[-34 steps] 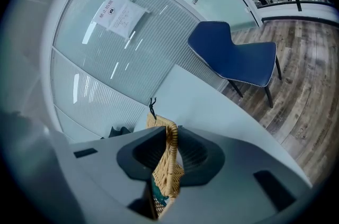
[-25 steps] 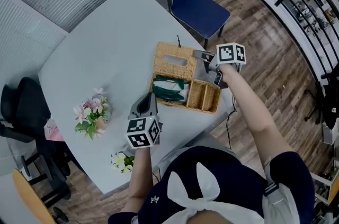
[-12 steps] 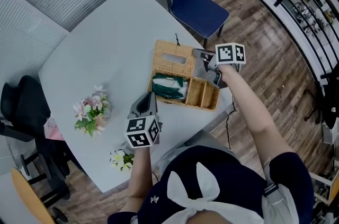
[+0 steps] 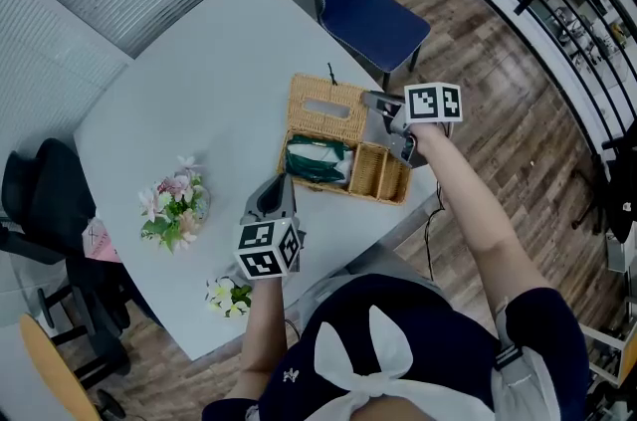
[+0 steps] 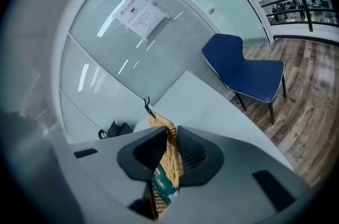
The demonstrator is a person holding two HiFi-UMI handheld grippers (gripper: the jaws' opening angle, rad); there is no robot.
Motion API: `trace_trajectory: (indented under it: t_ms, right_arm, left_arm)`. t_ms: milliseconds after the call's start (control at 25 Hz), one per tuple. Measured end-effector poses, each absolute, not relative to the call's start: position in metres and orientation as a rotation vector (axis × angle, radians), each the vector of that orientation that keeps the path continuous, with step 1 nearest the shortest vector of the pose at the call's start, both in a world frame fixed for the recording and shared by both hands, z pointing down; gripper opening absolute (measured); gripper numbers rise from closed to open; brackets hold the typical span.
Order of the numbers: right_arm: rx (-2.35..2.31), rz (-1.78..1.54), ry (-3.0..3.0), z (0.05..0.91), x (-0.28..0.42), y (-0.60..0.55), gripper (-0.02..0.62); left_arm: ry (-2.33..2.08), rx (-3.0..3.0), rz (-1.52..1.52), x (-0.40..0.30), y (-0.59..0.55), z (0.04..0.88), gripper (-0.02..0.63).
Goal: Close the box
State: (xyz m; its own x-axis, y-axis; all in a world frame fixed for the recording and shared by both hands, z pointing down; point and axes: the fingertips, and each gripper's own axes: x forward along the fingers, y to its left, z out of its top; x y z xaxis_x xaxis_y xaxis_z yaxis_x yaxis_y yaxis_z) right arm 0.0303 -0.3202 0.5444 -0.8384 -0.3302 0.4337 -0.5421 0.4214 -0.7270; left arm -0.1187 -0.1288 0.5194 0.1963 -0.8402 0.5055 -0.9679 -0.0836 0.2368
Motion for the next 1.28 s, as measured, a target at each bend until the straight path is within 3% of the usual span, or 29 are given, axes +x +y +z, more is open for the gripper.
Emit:
trace_trajectory:
  t_ms: [1280]
  right_arm:
    - [0.819, 0.940, -2.513, 0.521, 0.028, -0.291, 0.060]
  left_arm:
    - [-1.653, 2.022, 0.334, -0.115, -0.104, 0.505, 0.023]
